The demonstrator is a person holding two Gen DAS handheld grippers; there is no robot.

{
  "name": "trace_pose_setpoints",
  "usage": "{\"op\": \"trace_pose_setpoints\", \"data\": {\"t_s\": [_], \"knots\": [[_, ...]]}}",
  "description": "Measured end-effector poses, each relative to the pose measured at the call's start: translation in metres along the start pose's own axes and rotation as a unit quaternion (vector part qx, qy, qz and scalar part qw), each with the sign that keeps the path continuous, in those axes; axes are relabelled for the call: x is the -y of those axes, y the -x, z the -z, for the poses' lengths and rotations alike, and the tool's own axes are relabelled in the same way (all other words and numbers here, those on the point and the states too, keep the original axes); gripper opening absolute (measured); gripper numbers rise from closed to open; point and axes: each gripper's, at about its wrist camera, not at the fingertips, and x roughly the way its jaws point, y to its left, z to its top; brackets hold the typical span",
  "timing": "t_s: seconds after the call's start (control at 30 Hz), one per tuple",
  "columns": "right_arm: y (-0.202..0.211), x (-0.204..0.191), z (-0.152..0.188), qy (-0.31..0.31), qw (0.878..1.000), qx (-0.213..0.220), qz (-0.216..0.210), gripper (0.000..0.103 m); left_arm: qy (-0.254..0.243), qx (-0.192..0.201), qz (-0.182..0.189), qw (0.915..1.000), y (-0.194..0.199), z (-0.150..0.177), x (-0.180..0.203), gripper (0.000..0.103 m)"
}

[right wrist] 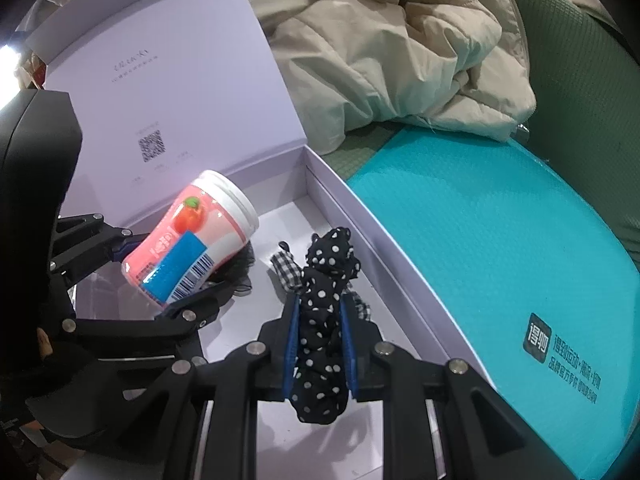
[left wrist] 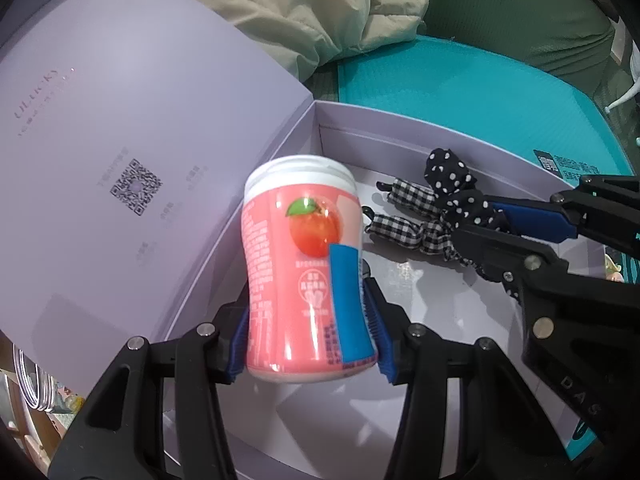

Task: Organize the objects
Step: 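Lower and open the right gripper releasing the scrunchie while the left gripper releases the bottle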

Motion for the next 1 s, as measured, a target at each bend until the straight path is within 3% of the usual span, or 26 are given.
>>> {"op": "trace_pose_setpoints", "data": {"t_s": [0.6, 0.67, 0.73, 0.8, 1.0], "knots": [[-0.01, 0.006, 0.003, 0.002, 1.0, -0.011, 0.004, 0.021, -0.002, -0.007, -0.012, 0.9999, 0.001, 0.0, 0.011, 0.049], [-0.01, 0.007, 0.003, 0.002, 1.0, -0.011, 0.009, 0.024, -0.003, -0.009, -0.014, 0.9999, 0.001, 0.0, 0.012, 0.049], [-0.011, 0.008, 0.004, -0.001, 1.0, -0.013, 0.017, 0.037, -0.003, -0.01, -0.016, 0.9998, 0.002, 0.0, 0.013, 0.049], [-0.011, 0.01, 0.005, -0.004, 1.0, -0.015, 0.021, 0.041, -0.002, -0.01, -0.019, 0.9998, 0.003, 0.001, 0.014, 0.049], [-0.005, 0.013, 0.01, -0.01, 1.0, -0.015, 0.023, 0.042, -0.011, 0.0, -0.025, 0.9996, 0.014, 0.001, 0.021, 0.051]]}}
